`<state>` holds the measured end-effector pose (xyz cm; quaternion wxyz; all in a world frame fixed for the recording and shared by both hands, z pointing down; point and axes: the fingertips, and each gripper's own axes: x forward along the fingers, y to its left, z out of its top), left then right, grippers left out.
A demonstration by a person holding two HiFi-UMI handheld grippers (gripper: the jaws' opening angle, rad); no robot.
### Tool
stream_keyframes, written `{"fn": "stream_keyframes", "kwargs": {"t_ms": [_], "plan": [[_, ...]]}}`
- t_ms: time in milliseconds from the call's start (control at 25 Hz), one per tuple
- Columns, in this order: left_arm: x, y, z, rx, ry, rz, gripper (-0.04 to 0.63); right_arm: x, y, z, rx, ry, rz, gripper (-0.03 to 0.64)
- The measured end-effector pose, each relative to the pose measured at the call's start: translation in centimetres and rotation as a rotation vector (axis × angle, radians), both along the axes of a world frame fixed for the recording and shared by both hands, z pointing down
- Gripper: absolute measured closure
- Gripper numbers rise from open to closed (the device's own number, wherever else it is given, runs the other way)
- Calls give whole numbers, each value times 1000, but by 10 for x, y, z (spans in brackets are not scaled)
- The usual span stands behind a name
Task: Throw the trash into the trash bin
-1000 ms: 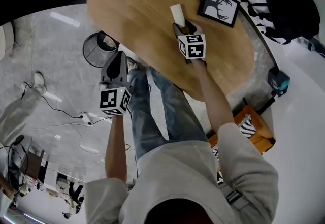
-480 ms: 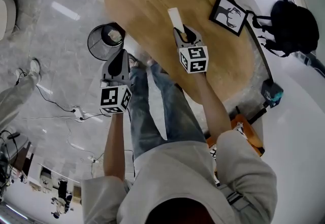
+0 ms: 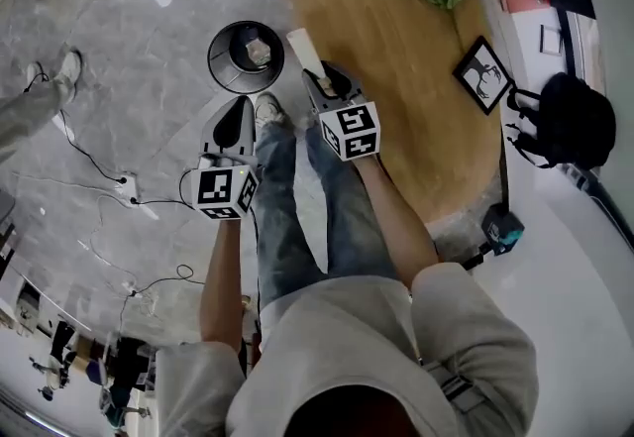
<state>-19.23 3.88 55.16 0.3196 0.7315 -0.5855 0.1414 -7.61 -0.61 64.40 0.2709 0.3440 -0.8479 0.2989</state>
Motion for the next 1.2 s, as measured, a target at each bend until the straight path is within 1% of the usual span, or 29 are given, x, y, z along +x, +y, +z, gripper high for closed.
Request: {"fn": "stream_keyframes", "kwargs": {"t_ms": [160, 240, 280, 320, 360, 400, 480, 640, 720, 800, 960, 1080, 1120, 1200], "plan": [[-43, 24, 3, -10, -2, -96, 578, -52, 10, 1, -11, -12, -97, 474], [-62, 35, 5, -14, 2, -141, 578, -74, 17, 6, -33, -21, -139, 472], [-71, 40, 7, -17, 4, -161, 578, -84, 22, 13, -63, -24, -162, 451], [-79, 44, 9, -21, 4, -179, 578, -94, 28, 23, -107, -18, -189, 397], [-86, 47, 11, -24, 5, -196, 577, -101, 34, 36, -154, 2, -219, 317], [-92, 50, 13, -28, 5, -211, 578, -105, 40, 49, -191, 31, -243, 314], [-104, 56, 17, -32, 8, -231, 578, -110, 47, 63, -225, 68, -268, 311], [-119, 66, 22, -38, 14, -247, 577, -113, 55, 61, -210, 71, -271, 313], [-117, 64, 24, -42, 19, -247, 578, -106, 56, 60, -206, 66, -263, 329], [-112, 59, 24, -40, 21, -235, 577, -99, 53, 59, -196, 66, -247, 367], [-105, 49, 23, -33, 20, -198, 578, -94, 48, 52, -175, 49, -217, 470], [-95, 40, 21, -28, 18, -167, 578, -83, 37, 42, -136, 36, -172, 552], [-90, 37, 20, -26, 16, -155, 578, -77, 33, 38, -123, 31, -151, 571], [-80, 30, 17, -20, 15, -133, 578, -64, 24, 29, -101, 17, -114, 585]]}}
